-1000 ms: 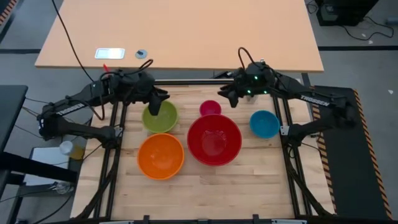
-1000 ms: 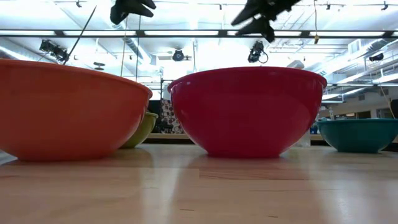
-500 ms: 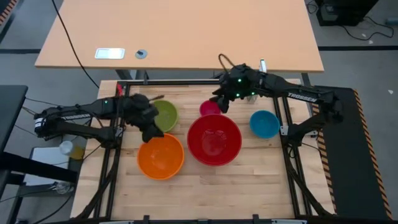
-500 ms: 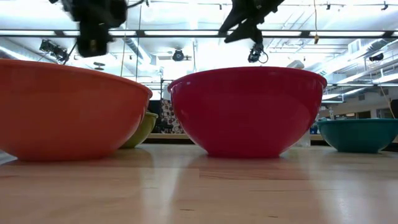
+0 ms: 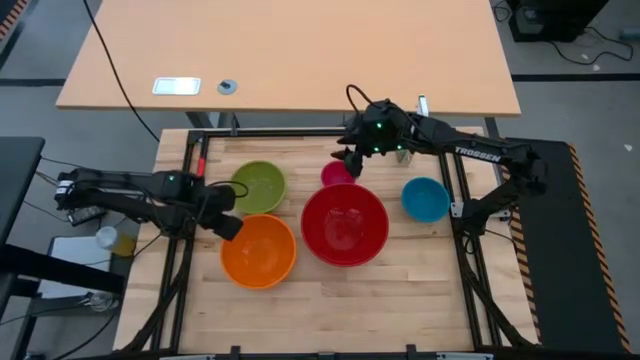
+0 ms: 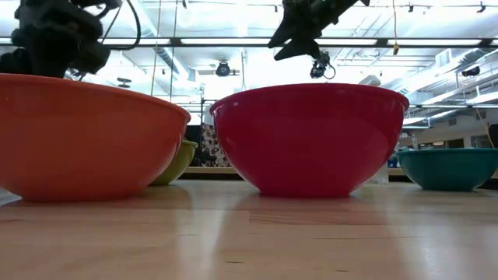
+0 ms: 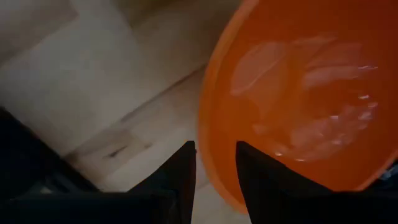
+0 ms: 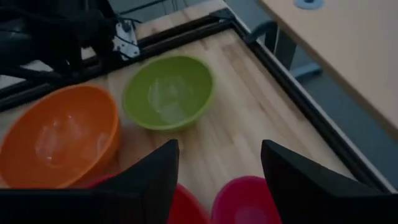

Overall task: Nest bowls inside each other
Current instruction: Stack the orange bowl on the big red bowl

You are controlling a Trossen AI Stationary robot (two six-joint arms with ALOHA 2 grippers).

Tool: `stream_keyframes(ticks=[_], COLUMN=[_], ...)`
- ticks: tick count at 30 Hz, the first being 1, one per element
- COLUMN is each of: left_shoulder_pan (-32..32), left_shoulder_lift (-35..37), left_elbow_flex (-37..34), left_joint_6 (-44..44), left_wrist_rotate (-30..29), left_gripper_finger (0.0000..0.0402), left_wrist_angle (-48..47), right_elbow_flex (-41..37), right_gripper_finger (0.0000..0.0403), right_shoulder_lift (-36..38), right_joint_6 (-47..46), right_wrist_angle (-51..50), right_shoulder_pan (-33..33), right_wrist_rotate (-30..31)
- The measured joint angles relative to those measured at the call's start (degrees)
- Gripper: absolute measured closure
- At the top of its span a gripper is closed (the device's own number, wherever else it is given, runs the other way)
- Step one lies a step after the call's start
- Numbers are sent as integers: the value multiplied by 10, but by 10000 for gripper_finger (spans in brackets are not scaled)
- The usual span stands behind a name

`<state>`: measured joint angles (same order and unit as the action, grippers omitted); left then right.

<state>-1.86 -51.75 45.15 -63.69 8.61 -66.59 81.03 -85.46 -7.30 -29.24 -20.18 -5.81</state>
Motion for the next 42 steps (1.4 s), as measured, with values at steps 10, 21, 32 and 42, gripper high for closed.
stream_keyframes(ticks=[10,21,32,42], left_shoulder_pan=[0,0,-26,-51], left_shoulder_lift=[0,0,0,-23], left_elbow_flex=[-48,-47,-21,-16], left_joint_6=[-35,-53,-78,-116], left_wrist_rotate=[6,9,19,-81], left_gripper_finger=[285,285,285,246], left_wrist_angle=[56,75,55,10], right_elbow_flex=[0,0,0,0], right_gripper_finger=[172,172,172,172], right_shoulder_lift=[-1,-1,-1,-1], right_joint_6=[4,0,0,0], right_wrist_angle=[5,5,7,22], right_shoulder_pan=[-5,-5,-5,-5], right_wrist_rotate=[-9,-13,-13,-13])
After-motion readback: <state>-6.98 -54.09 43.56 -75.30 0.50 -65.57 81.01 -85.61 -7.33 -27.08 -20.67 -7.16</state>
